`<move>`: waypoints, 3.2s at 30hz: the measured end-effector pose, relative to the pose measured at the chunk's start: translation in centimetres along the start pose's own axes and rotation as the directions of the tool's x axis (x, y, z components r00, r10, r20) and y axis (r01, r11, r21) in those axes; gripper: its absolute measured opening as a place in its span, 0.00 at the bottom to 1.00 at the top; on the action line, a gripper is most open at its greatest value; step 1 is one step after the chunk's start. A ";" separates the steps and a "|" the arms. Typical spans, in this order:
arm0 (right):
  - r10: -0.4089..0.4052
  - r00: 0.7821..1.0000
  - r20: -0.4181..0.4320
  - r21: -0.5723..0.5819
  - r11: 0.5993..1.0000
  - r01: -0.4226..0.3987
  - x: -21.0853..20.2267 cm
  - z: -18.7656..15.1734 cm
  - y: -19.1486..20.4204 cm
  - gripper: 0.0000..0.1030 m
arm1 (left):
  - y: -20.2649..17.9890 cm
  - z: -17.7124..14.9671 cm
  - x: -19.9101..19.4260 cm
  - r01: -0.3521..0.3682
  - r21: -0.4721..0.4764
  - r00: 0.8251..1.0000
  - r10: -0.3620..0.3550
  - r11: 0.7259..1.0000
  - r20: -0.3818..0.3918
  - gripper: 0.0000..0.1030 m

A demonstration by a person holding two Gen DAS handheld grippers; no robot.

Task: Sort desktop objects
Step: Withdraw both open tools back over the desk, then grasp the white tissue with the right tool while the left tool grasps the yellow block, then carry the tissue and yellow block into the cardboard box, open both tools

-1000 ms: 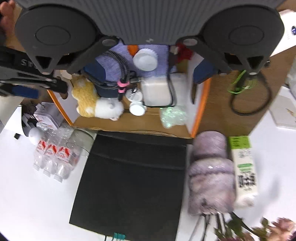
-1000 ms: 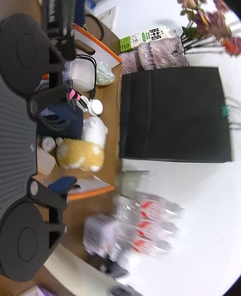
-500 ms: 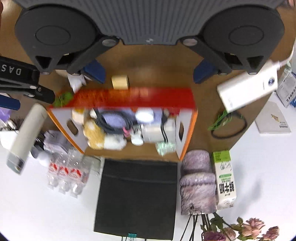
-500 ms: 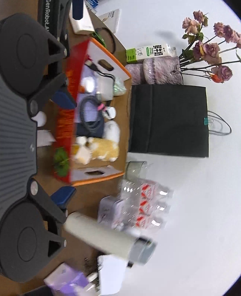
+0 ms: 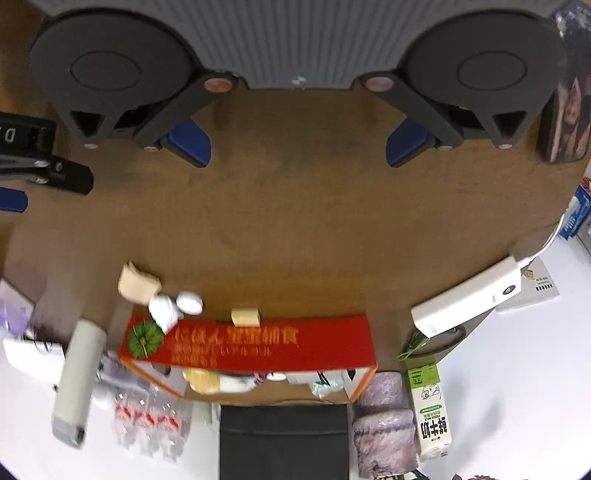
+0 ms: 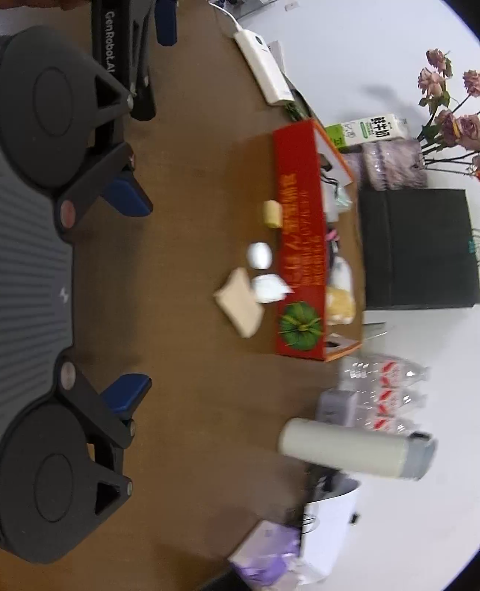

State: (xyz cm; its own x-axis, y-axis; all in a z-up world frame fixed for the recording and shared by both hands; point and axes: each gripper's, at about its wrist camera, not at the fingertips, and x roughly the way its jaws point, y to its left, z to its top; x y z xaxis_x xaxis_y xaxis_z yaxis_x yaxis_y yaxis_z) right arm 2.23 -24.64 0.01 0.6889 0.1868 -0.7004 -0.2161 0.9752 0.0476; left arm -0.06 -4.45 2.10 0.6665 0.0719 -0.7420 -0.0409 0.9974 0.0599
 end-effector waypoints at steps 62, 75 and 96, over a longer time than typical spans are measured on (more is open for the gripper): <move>0.057 0.998 0.036 -0.047 0.997 -0.056 12.8 12.8 -0.7 0.55 | -1.0 14.3 13.4 0.168 -0.027 0.982 -0.165 0.985 0.092 0.63; 0.128 0.989 0.074 -0.012 0.992 -0.128 14.5 12.4 -1.7 0.11 | -1.2 13.0 12.2 0.229 -0.008 0.963 -0.225 0.973 0.150 0.01; 0.109 0.983 0.150 0.031 0.993 -0.115 4.1 7.1 -2.3 0.11 | -2.5 10.5 9.7 0.104 0.013 0.981 -0.105 0.995 0.165 0.31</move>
State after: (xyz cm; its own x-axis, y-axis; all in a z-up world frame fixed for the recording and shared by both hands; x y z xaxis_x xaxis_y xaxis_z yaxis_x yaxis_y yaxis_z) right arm 10.48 -25.31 2.04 0.7572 0.3076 -0.5762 -0.2720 0.9505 0.1499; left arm 14.31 -6.37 1.80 0.7805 -0.0354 -0.6242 0.0385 0.9992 -0.0085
